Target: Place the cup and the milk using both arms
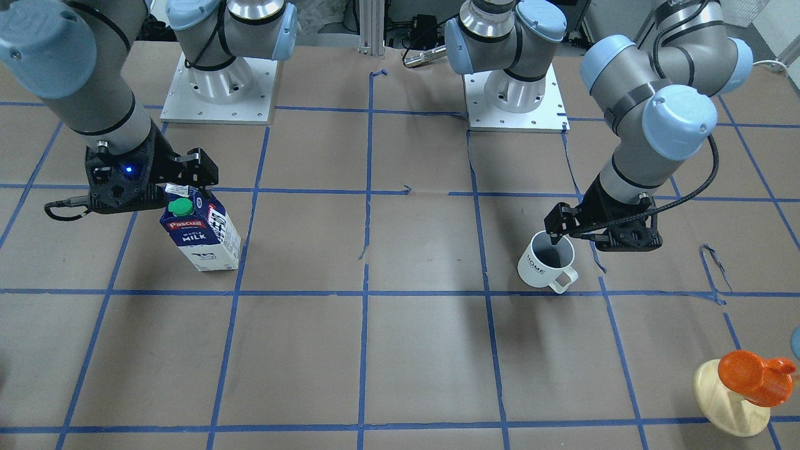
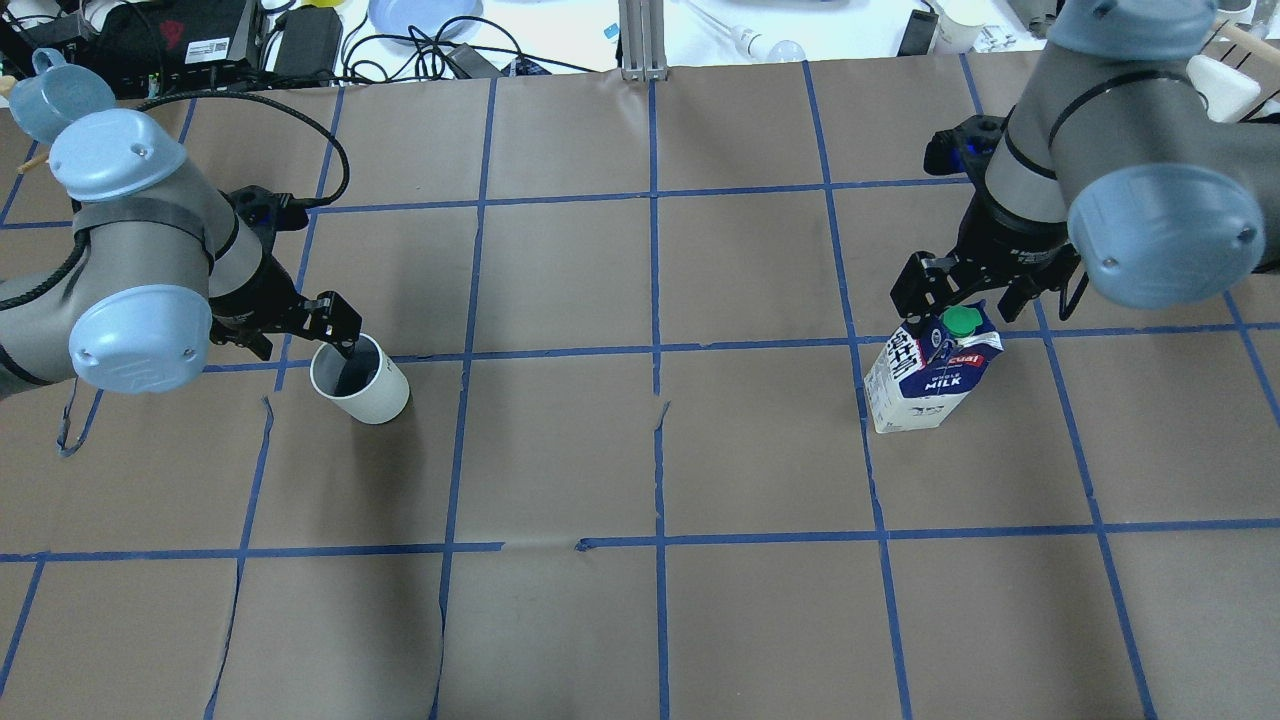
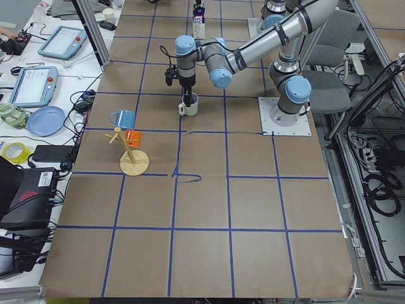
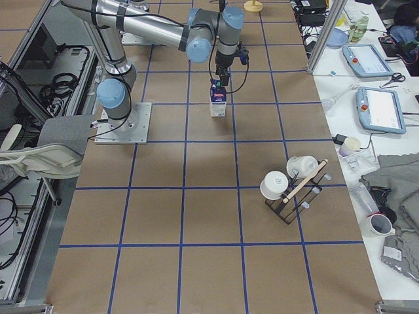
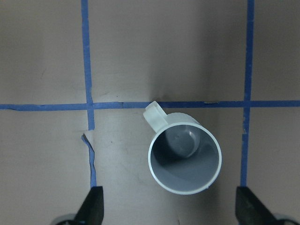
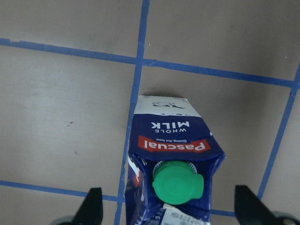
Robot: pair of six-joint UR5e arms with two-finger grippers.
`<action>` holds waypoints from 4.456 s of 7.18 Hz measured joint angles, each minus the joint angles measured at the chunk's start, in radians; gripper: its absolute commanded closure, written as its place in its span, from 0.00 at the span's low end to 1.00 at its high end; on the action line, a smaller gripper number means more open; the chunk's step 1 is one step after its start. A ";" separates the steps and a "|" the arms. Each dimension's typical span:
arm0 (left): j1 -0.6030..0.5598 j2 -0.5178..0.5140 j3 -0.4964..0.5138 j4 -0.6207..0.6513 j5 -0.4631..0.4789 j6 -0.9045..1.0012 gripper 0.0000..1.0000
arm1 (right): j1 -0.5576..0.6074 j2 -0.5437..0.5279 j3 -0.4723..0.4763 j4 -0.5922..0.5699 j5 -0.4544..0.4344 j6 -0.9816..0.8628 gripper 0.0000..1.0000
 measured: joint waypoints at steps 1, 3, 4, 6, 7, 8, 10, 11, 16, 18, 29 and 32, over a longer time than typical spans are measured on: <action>0.001 -0.020 -0.005 0.006 0.003 -0.002 0.41 | 0.000 0.004 0.028 -0.021 0.004 0.002 0.13; 0.002 -0.045 -0.010 0.010 -0.002 -0.015 0.77 | 0.000 0.013 0.045 -0.033 0.003 0.001 0.54; 0.003 -0.053 -0.010 0.011 -0.007 -0.020 0.96 | 0.000 0.014 0.042 -0.034 -0.001 -0.003 0.58; 0.000 -0.059 -0.007 0.014 -0.011 -0.080 1.00 | 0.000 0.015 0.026 -0.035 -0.007 -0.005 0.63; -0.006 -0.055 -0.002 0.015 -0.012 -0.110 1.00 | 0.000 0.015 0.014 -0.034 -0.009 -0.004 0.63; -0.018 -0.043 0.011 0.011 -0.024 -0.142 1.00 | 0.000 0.015 0.001 -0.032 -0.009 -0.001 0.63; -0.094 -0.030 0.051 0.001 -0.115 -0.274 1.00 | 0.001 0.014 -0.029 -0.026 0.000 0.013 0.63; -0.175 -0.035 0.086 0.000 -0.140 -0.368 1.00 | 0.003 0.013 -0.043 -0.022 0.008 0.038 0.63; -0.515 -0.112 0.144 0.012 -0.124 -0.713 1.00 | 0.082 0.017 -0.071 -0.024 0.101 0.232 0.63; -0.551 -0.153 0.144 0.049 -0.122 -0.738 1.00 | 0.132 0.033 -0.090 -0.027 0.100 0.290 0.63; -0.362 -0.062 0.184 -0.022 -0.063 -0.476 0.00 | 0.347 0.164 -0.199 -0.073 0.103 0.520 0.61; -0.250 0.056 0.289 -0.244 -0.065 -0.232 0.00 | 0.371 0.183 -0.197 -0.084 0.094 0.524 0.27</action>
